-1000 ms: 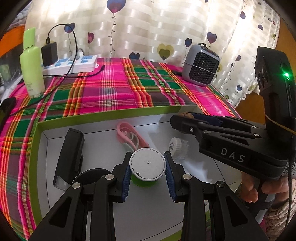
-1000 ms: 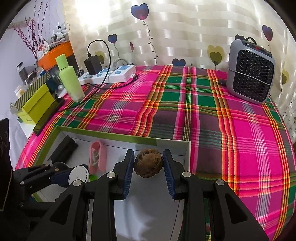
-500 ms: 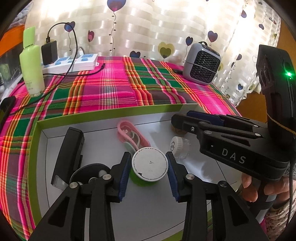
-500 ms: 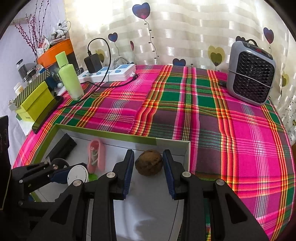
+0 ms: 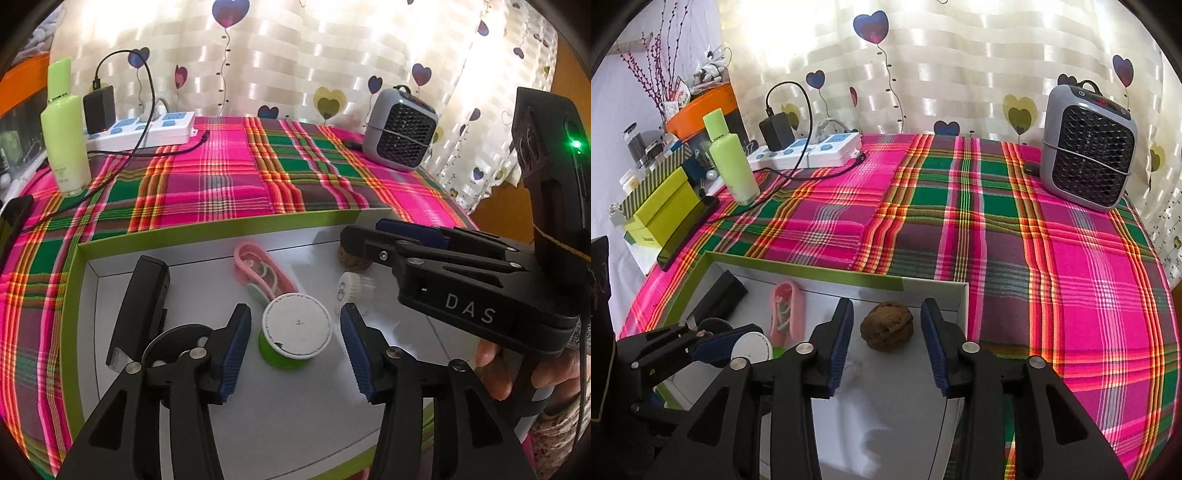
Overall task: Organize objects
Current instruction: 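Lower the container and walnut into the box and open both tools, then withdraw both open tools from the box toward the remaining items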
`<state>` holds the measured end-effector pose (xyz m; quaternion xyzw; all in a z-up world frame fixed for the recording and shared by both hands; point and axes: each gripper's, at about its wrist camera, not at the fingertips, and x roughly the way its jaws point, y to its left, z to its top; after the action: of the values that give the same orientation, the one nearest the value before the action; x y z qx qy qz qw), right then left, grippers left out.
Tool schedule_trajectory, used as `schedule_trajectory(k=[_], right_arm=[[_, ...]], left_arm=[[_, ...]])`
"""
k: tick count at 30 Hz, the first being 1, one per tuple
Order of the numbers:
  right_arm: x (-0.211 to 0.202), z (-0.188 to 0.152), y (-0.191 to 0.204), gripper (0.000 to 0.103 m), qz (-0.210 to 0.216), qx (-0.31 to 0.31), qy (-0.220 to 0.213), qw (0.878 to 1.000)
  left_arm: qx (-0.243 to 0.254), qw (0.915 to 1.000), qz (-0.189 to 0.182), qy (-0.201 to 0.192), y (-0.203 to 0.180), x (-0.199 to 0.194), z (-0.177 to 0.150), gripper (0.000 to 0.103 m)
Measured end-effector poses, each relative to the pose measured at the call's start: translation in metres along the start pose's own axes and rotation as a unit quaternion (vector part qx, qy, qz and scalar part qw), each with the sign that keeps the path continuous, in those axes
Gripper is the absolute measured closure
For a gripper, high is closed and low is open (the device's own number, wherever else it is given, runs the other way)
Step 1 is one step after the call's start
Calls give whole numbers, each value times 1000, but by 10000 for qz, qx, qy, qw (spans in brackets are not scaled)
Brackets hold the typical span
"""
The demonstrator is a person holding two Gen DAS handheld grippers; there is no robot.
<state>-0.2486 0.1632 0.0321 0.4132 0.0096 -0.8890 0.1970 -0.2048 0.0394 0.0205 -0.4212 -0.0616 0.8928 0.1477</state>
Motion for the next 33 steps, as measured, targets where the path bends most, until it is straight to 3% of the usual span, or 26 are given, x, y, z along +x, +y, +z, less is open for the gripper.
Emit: schedule_trajectory(k=[5,17,20,33], right_arm=[[-13,-1,-1,54,35,135,-137,9998],[-50,-14,13,54,-10,234,-324,9992],[-61,-22,20,54,-25,196,-382,9991],[-95,-59,49,54,-52,113,-506,9986]], left_arm=[[71,9999,50,-54,-4,-9,-2,52],[-16,9993,228,-285,-4,-50,-16,52],[56,9985,422,-339,-5,-60,-23,52],[28,9976,529,-442,-2,-96,-50,52]])
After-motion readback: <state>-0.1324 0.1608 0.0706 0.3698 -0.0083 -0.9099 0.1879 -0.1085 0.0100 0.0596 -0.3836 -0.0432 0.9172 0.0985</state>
